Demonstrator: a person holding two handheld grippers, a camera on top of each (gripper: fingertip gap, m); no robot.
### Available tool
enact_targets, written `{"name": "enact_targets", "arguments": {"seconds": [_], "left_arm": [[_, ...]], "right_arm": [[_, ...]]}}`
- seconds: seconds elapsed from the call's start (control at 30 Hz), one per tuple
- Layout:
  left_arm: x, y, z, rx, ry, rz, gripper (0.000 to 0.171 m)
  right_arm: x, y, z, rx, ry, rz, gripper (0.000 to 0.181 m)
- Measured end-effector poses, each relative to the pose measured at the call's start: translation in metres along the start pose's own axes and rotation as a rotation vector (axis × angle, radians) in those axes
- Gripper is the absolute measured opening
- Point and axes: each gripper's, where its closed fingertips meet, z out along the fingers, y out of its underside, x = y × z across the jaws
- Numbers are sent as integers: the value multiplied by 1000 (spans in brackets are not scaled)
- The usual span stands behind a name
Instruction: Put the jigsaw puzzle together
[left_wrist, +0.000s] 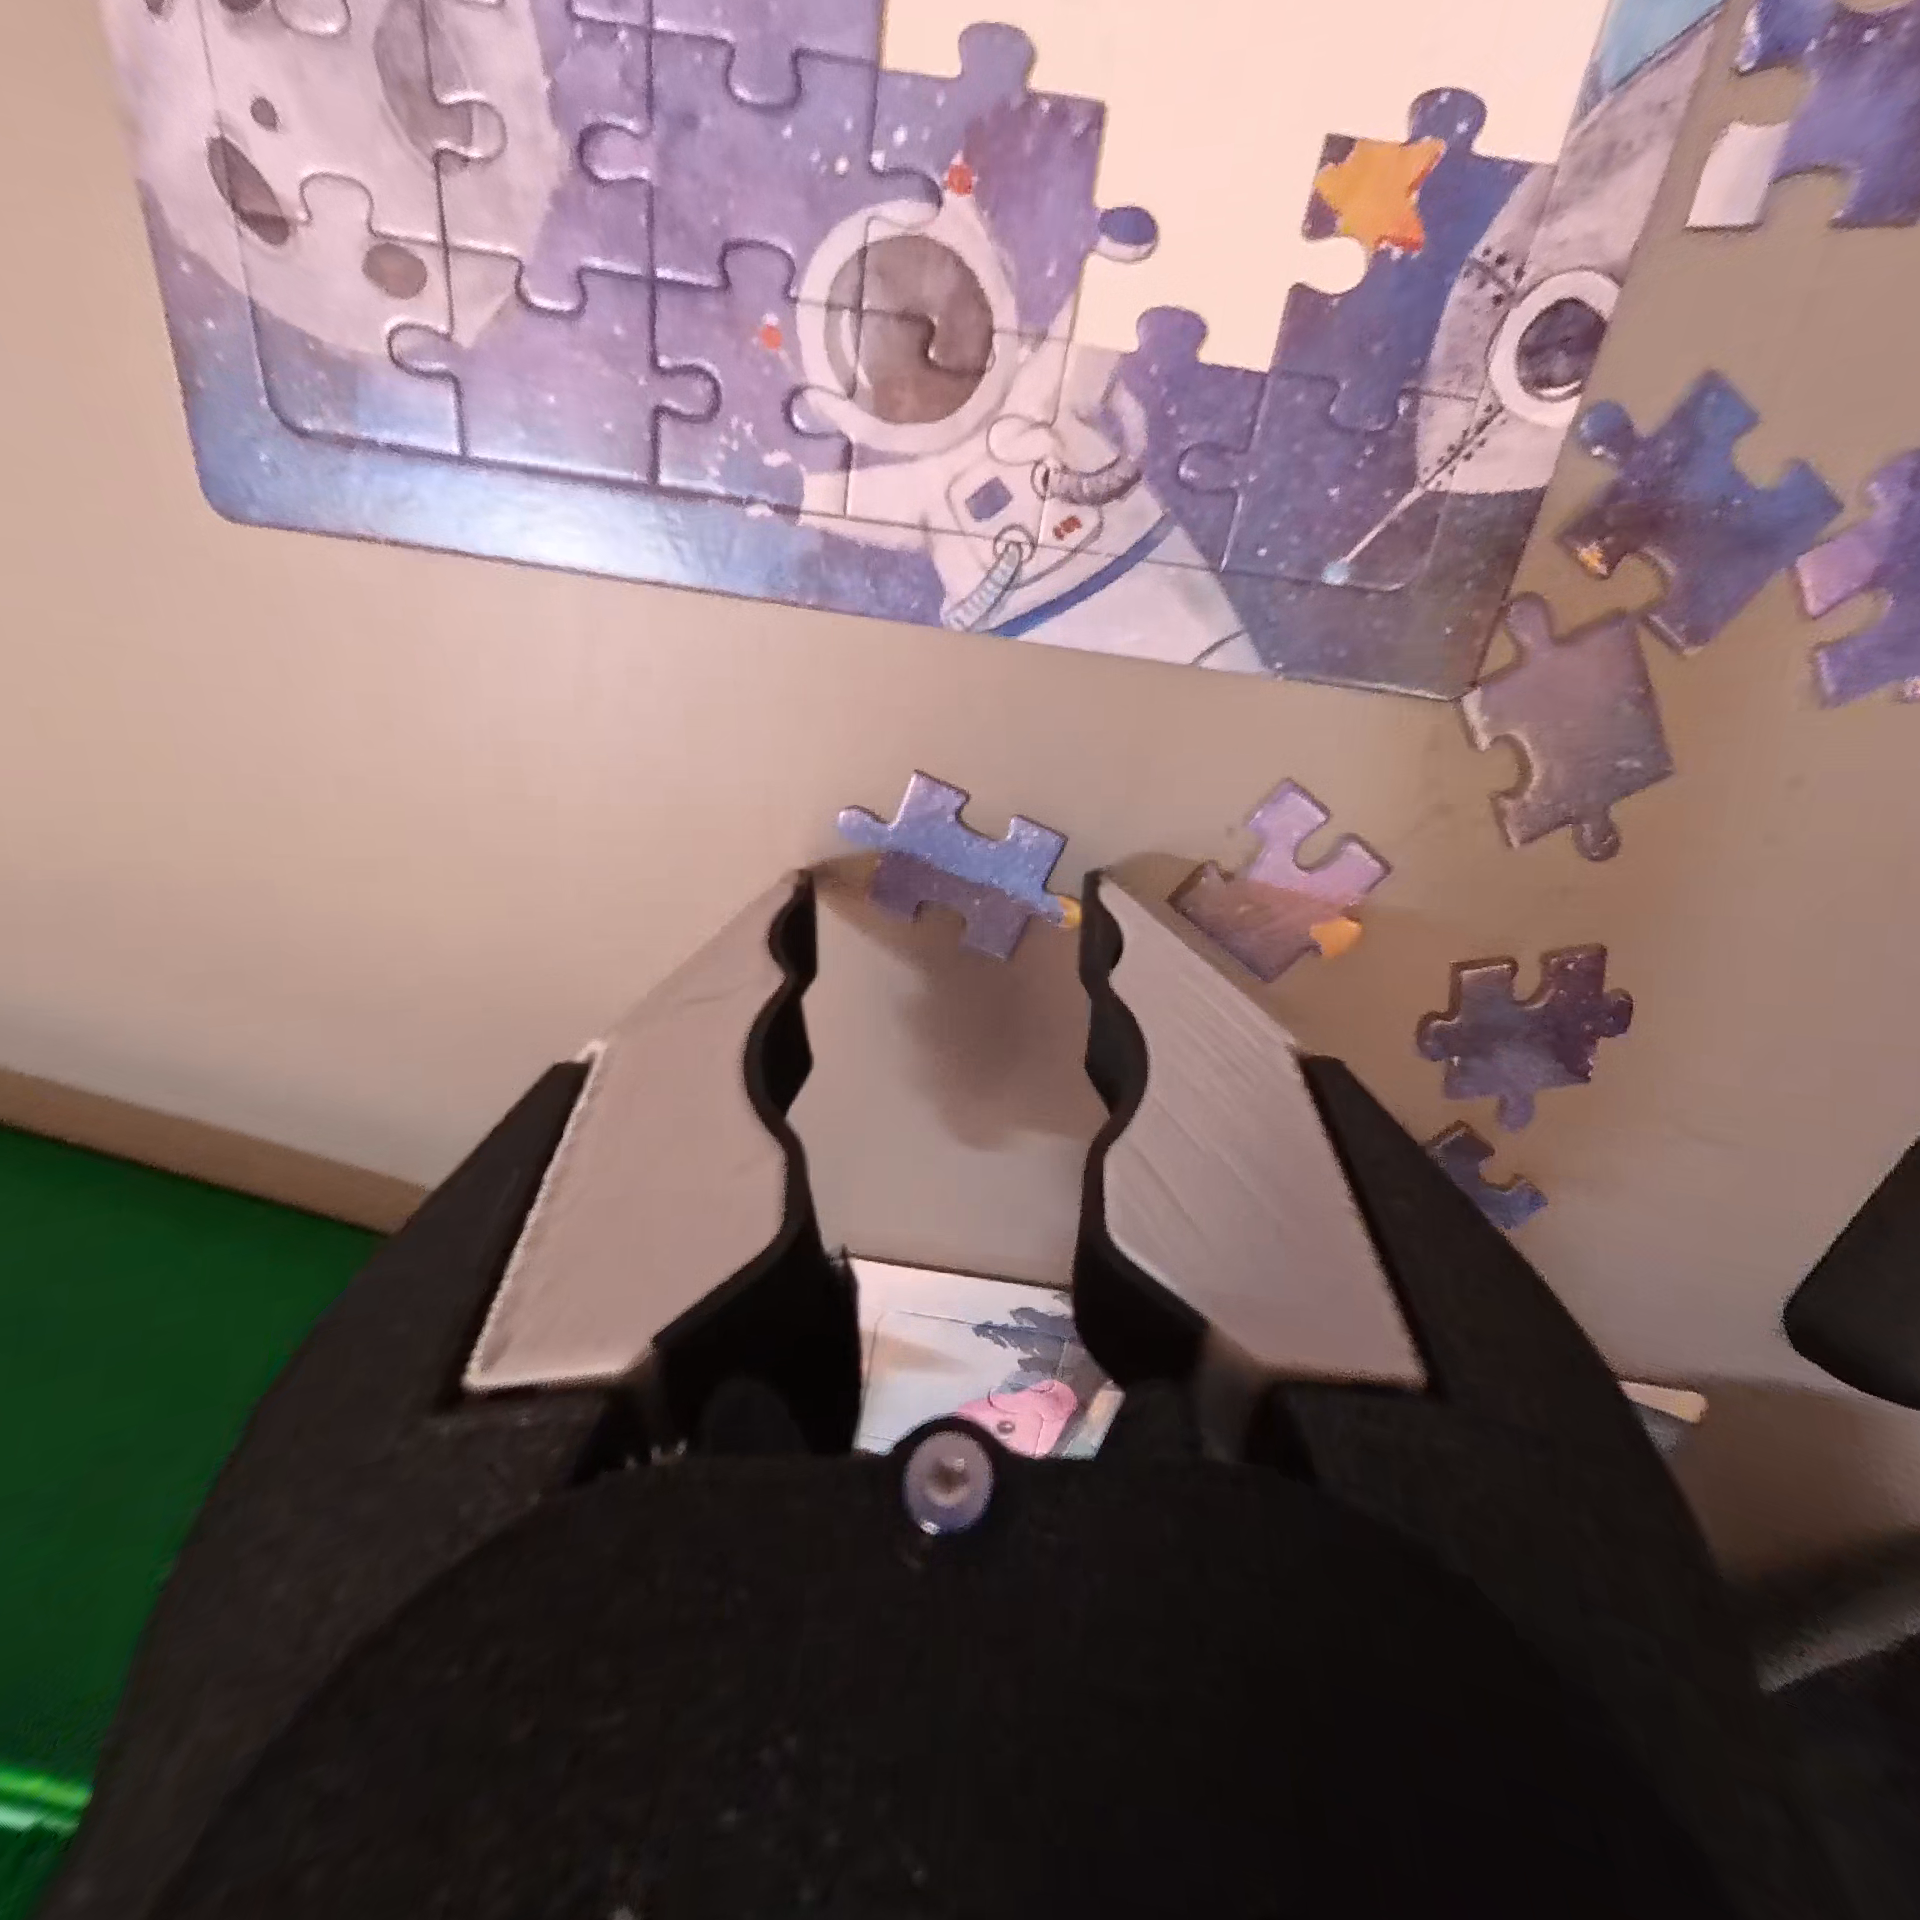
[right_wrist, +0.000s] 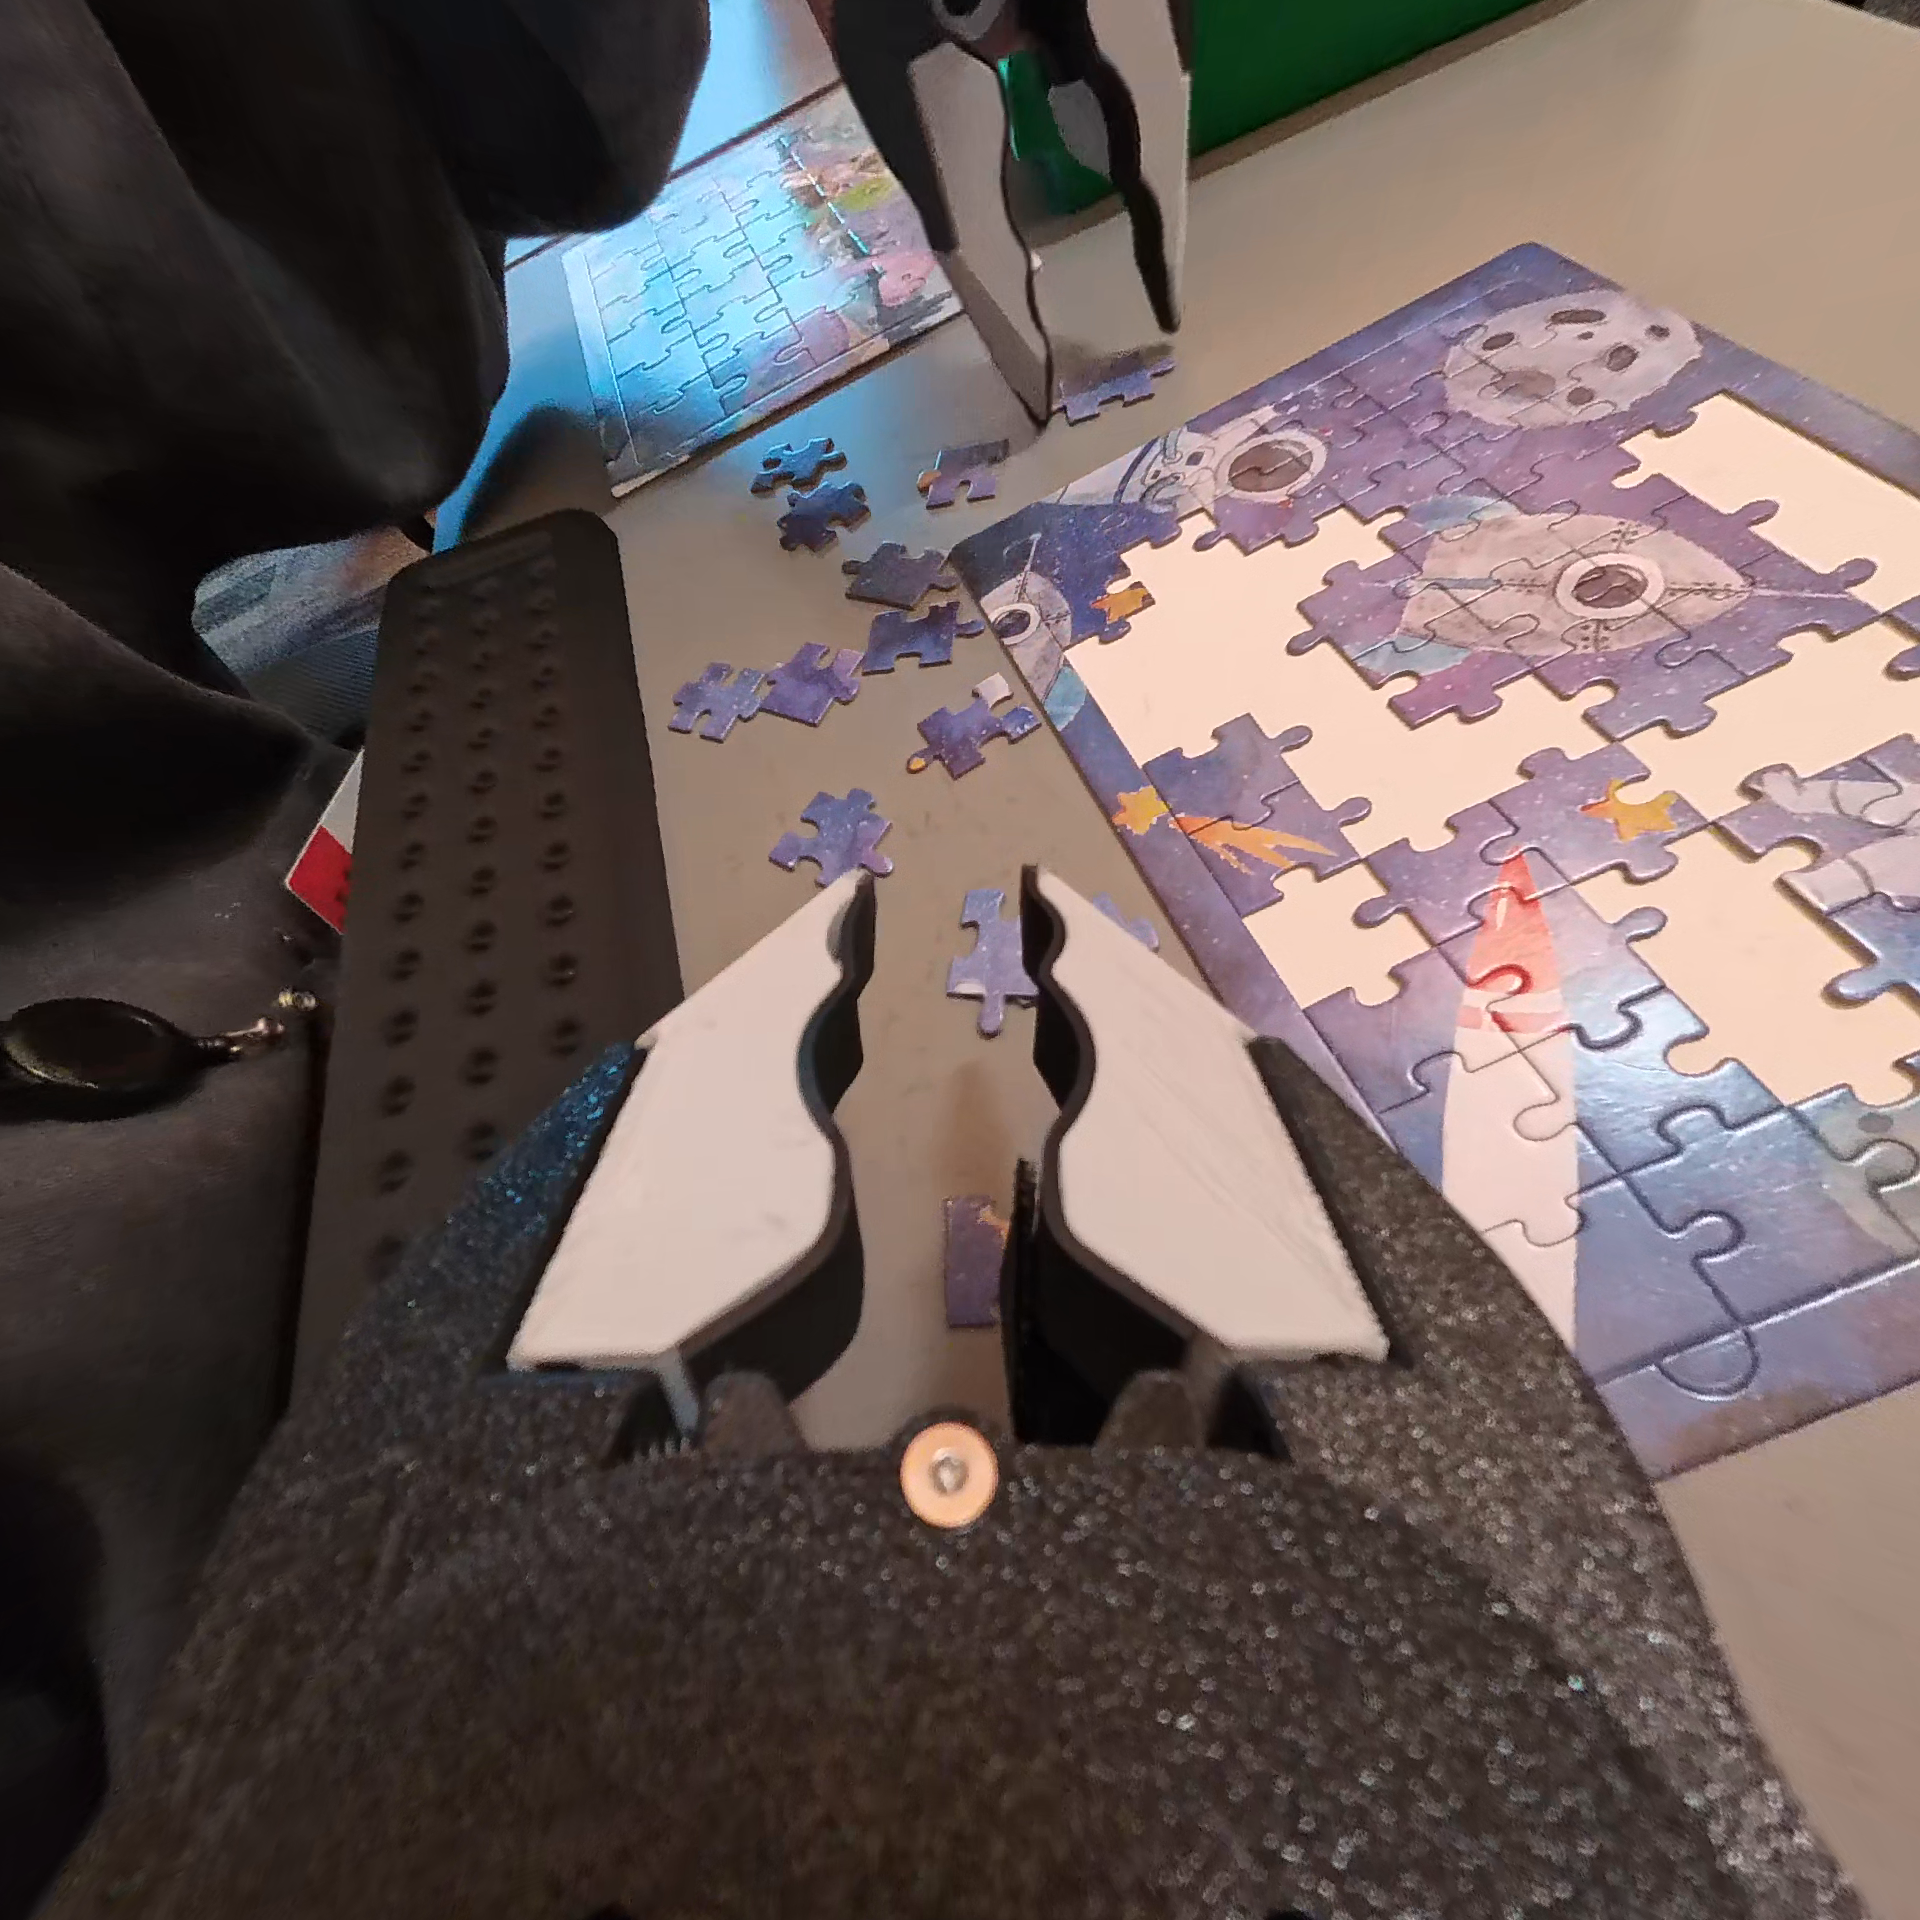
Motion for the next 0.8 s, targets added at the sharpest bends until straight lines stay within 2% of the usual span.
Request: {"name": "enact_targets", "arguments": {"seconds": [0.27, 0.43, 0.6, 0.7, 0.8], "left_arm": [[7, 0, 0, 46, 38, -65, 34], [8, 1, 0, 73, 17, -93, 33], [5, 0, -6, 103, -41, -98, 33], [1, -18, -21, 162, -54, -98, 33], [-5, -64, -38, 267, -39, -143, 33]], "right_arm": [[1, -2, 1, 4, 2, -3, 28], [39, -1, -11, 10, 214, 1, 27], [53, -1, -17, 9, 296, -6, 28], [55, -1, -18, 7, 305, 0, 28], [62, 1, -19, -3, 338, 12, 28]]}}
